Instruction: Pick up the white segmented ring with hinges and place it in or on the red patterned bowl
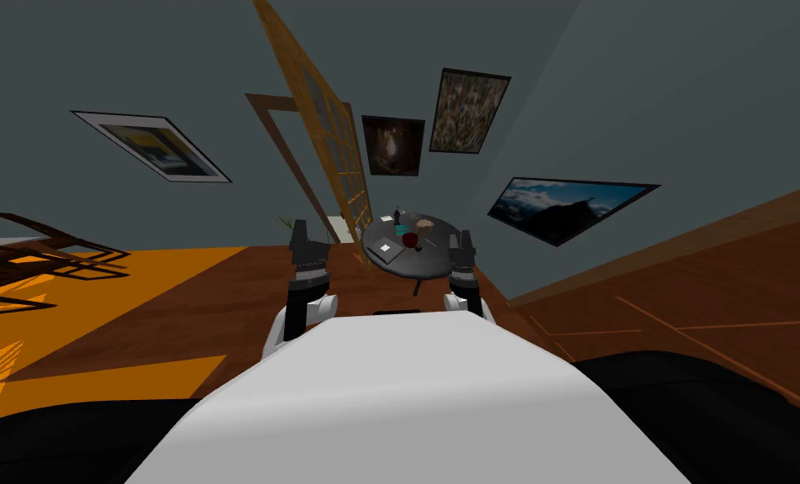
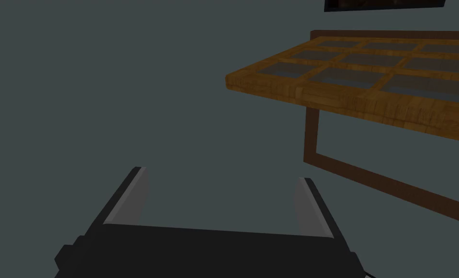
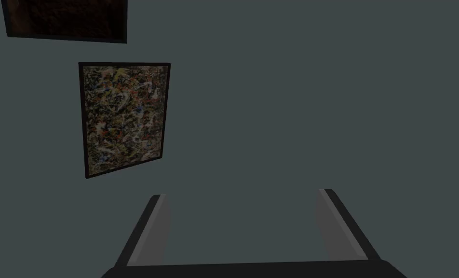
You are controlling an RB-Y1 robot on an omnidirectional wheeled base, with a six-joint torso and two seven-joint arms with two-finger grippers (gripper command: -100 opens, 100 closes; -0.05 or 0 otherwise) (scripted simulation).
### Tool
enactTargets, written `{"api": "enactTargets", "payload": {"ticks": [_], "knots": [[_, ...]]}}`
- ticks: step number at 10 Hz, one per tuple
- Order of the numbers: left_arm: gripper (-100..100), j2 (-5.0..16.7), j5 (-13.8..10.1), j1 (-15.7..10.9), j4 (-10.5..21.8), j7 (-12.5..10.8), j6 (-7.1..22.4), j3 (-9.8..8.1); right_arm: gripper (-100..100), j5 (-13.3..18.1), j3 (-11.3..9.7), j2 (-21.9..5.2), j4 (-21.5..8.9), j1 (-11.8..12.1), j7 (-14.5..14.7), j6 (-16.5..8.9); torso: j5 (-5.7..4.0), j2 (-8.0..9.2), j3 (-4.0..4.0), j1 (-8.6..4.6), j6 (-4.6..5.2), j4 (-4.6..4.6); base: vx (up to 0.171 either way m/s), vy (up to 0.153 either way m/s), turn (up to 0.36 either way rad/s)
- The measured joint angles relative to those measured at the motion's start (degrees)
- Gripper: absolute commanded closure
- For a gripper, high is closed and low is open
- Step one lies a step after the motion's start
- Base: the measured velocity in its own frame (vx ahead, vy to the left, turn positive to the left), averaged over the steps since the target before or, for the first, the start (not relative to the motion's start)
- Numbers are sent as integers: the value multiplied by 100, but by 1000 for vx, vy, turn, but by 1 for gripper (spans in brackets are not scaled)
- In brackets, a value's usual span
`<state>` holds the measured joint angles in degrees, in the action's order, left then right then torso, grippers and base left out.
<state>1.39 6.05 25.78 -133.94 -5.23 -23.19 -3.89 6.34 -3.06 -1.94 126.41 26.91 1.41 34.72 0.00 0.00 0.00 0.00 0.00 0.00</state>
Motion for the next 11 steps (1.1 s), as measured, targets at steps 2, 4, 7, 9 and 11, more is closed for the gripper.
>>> {"api": "enactTargets", "payload": {"ticks": [2,4,7,9,11], "knots": [[0,0,0,0,0,0,0,0,-100,128,-27,-275,-191,-127,98,-21,0,0,0,0,-1,0,-5,6,32],[0,0,0,0,0,0,0,0,-100,310,-80,-518,-469,-344,261,-71,0,0,0,1,-1,0,-6,6,36],[0,0,0,0,0,0,0,0,-100,647,-165,-948,-884,-673,540,-196,0,2,1,-1,-1,0,-13,1,47],[0,0,0,0,0,0,0,0,-100,849,-232,-1167,-1096,-893,715,-324,-1,2,1,-2,1,0,-8,-1,21],[0,0,0,0,0,0,0,0,-100,983,-256,-1332,-1351,-1009,849,-284,0,1,1,-1,1,0,-8,0,24]]}}
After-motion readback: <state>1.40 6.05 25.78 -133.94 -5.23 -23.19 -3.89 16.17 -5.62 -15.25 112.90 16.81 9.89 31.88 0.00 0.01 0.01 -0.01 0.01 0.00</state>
